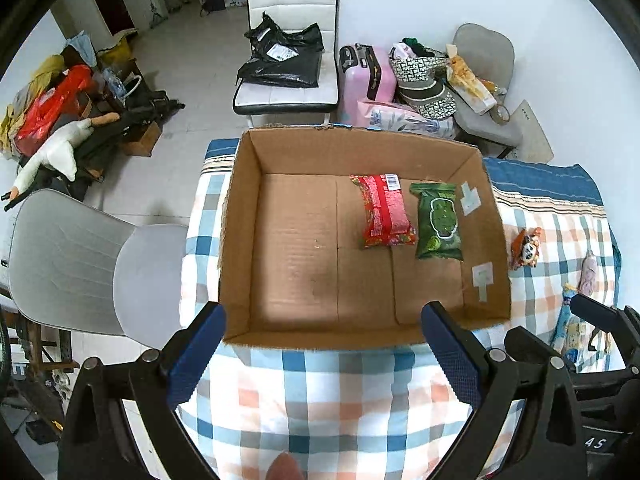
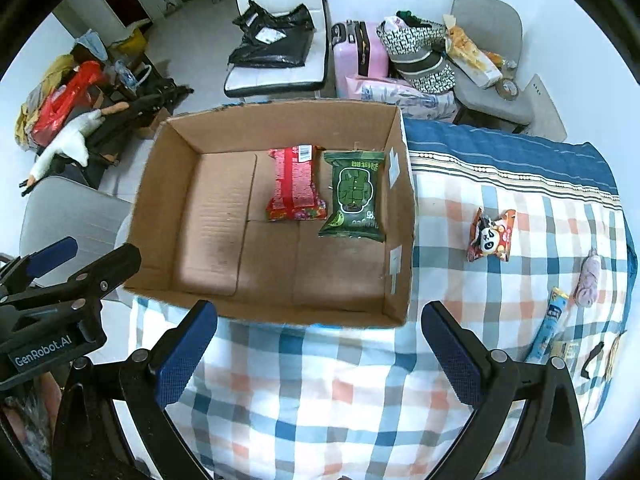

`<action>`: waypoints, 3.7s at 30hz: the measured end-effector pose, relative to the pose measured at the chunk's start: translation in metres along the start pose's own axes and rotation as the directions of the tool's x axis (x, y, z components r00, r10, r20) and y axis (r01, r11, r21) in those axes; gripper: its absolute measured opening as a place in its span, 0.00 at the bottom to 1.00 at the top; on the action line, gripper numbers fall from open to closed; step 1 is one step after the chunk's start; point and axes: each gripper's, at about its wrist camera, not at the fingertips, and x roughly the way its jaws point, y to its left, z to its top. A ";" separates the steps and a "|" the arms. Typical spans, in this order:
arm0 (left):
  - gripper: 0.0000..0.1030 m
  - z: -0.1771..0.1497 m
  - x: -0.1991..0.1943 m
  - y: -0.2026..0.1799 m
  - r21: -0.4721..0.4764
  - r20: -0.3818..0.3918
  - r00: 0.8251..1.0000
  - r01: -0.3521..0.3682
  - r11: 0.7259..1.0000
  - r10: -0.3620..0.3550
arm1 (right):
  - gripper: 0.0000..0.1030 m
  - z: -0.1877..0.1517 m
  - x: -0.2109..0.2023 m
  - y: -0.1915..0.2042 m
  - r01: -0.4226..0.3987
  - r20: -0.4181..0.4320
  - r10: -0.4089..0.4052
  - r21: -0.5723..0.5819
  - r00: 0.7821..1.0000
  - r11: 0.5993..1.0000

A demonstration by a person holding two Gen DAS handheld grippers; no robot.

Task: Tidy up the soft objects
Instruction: 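Grasp the orange panda snack bag with left tool while right tool grasps yellow milk pack, then carry both items into the box and open both tools to release them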

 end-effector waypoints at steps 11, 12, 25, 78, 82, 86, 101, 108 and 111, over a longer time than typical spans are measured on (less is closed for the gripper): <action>0.97 -0.025 -0.047 -0.043 0.023 0.051 0.999 0.000 1.000 -0.001 | 1.00 -0.031 -0.050 -0.041 -0.103 0.066 0.100 0.041 0.993 0.994; 0.97 -0.026 -0.050 -0.054 0.031 0.055 0.998 0.006 1.000 -0.007 | 1.00 -0.036 -0.055 -0.052 -0.105 0.072 0.101 0.053 0.992 0.993; 0.97 -0.043 0.012 -0.286 0.301 -0.087 0.995 0.079 0.950 -0.055 | 1.00 -0.131 -0.054 -0.332 0.061 -0.015 -0.060 0.440 0.998 0.896; 0.44 -0.025 0.269 -0.381 0.406 -0.502 0.859 0.138 0.903 0.095 | 0.70 -0.173 0.139 -0.483 0.190 -0.409 0.053 0.530 0.911 0.826; 0.44 -0.029 0.268 -0.380 0.415 -0.476 0.873 0.116 0.902 0.107 | 0.69 -0.171 0.140 -0.478 0.191 -0.426 0.049 0.503 0.904 0.843; 0.44 -0.048 0.257 -0.381 0.397 -0.467 0.879 0.113 0.911 0.095 | 0.67 -0.172 0.141 -0.480 0.194 -0.425 0.065 0.537 0.903 0.821; 0.41 -0.115 0.147 -0.345 0.260 -0.412 0.899 0.269 0.927 -0.145 | 0.66 -0.140 0.006 -0.403 0.049 -0.189 0.039 0.441 0.981 0.896; 0.39 -0.090 0.079 -0.305 0.186 -0.298 0.925 0.300 0.936 -0.237 | 0.66 -0.109 -0.025 -0.341 0.003 -0.132 0.046 0.350 0.990 0.937; 0.39 -0.070 0.052 -0.281 0.164 -0.235 0.936 0.306 0.938 -0.264 | 0.66 -0.093 -0.029 -0.312 -0.014 -0.105 0.050 0.313 0.993 0.950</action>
